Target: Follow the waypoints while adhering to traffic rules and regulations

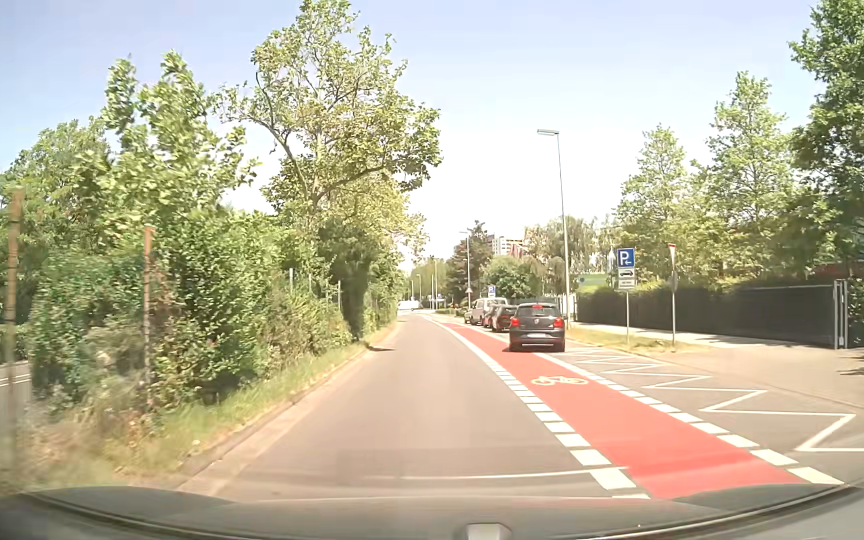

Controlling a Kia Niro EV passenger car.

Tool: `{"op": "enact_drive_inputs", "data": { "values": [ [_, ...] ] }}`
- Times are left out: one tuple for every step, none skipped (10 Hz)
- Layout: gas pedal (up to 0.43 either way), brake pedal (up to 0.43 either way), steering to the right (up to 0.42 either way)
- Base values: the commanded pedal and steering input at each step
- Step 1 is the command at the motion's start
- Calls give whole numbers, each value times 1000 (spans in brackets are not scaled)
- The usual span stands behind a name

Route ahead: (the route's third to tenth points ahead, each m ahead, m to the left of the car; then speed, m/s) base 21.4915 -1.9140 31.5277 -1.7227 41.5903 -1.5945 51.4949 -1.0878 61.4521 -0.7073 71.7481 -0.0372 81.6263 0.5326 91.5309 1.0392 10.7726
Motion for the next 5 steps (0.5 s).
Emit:
{"op": "enact_drive_inputs", "data": {
  "values": [
    [260, 0, -8],
    [260, 0, -8],
    [260, 0, -8],
    [260, 0, -7],
    [260, 0, -6]
  ]
}}
